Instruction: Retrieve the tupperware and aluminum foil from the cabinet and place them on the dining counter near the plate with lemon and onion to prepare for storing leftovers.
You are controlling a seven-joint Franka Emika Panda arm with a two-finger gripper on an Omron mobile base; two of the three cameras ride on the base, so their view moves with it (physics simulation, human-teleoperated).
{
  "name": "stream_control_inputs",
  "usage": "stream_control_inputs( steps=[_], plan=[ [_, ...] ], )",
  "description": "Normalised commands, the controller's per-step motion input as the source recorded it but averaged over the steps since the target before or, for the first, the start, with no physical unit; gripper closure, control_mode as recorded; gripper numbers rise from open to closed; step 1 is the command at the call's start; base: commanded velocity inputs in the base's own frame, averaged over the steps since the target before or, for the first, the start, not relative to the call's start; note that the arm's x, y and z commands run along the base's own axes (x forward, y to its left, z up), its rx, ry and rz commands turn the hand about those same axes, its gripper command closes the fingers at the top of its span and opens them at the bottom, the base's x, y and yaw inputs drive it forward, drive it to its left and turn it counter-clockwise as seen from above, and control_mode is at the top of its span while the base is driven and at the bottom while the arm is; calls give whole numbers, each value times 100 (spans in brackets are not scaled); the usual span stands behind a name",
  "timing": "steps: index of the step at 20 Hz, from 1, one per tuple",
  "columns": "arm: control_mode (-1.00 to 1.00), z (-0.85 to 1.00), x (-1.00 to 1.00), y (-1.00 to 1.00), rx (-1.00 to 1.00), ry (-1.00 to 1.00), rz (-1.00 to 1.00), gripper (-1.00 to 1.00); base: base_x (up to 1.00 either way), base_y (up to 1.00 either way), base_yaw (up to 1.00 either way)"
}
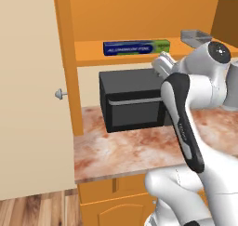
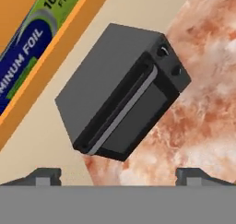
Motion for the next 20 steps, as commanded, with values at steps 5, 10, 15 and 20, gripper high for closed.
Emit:
stream_control_inputs(
  steps=[5, 10, 15, 20],
  plan=[
    [-100, 30, 11, 0, 74, 2, -2, -100, 0, 0, 0],
    [-100, 10, 28, 0, 58, 2, -2, -100, 0, 0, 0],
    [-100, 22, 27, 9, 41, 11, -4, -100, 0, 0, 0],
    [-100, 40, 38, 16, 21, 27, -1, -100, 0, 0, 0]
  ],
)
